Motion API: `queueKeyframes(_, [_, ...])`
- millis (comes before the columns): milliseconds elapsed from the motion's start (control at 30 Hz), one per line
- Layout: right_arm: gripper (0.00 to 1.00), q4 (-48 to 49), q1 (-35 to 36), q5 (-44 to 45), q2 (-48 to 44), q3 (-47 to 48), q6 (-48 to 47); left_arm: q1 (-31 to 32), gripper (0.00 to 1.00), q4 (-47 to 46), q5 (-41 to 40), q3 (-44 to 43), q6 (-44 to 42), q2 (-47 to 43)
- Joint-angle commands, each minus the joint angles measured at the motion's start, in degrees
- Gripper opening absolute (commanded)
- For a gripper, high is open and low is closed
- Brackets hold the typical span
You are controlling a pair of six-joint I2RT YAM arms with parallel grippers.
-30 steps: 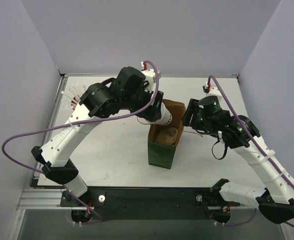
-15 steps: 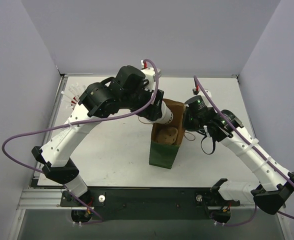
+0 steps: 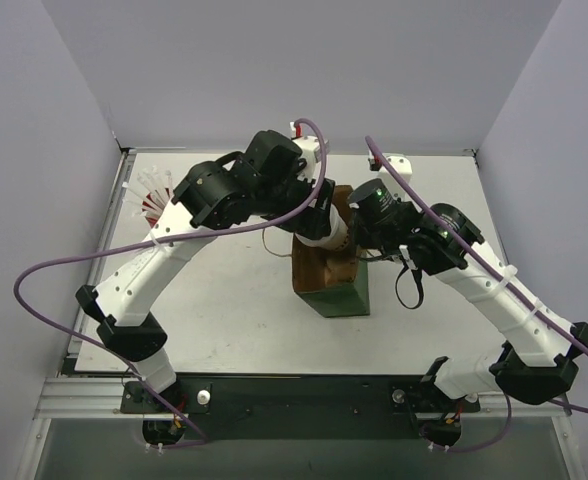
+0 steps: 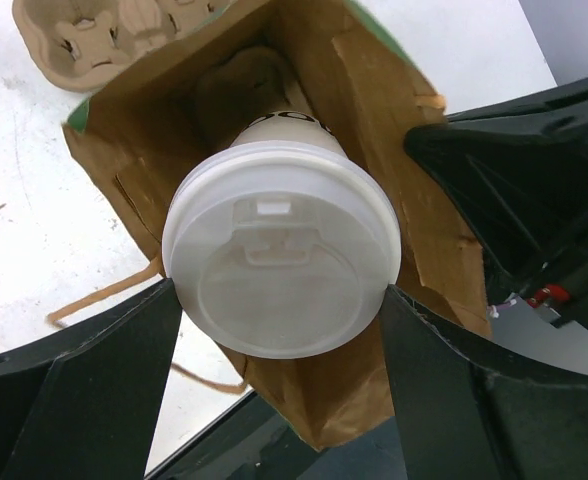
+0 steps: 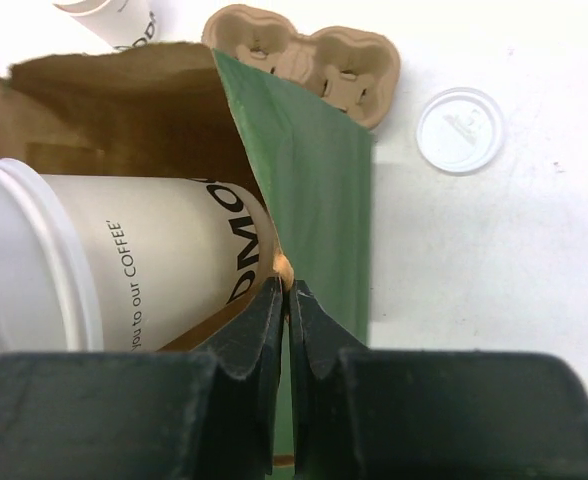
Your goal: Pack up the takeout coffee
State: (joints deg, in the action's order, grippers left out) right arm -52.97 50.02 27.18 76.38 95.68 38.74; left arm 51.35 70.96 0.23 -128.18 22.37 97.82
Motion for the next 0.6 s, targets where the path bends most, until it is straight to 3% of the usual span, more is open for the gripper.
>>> queueKeyframes(0, [0.00,-4.9,1.7,8.1,1.1,3.3,0.0,0.3,0.33,-0.4,0.2,0.3,3.3,0.5])
queueKeyframes(300, [0.00,-4.4,6.8,14.4,1.9,3.7,2.9,0.2,0.33,-1.4,0.2,5.4,6.9,2.8])
queueKeyframes(567, [0.00,-0.2,7.4,16.5,-0.3,-2.5,6.3,0.4,0.33,-4.2,-1.1,10.9,8.5,2.2])
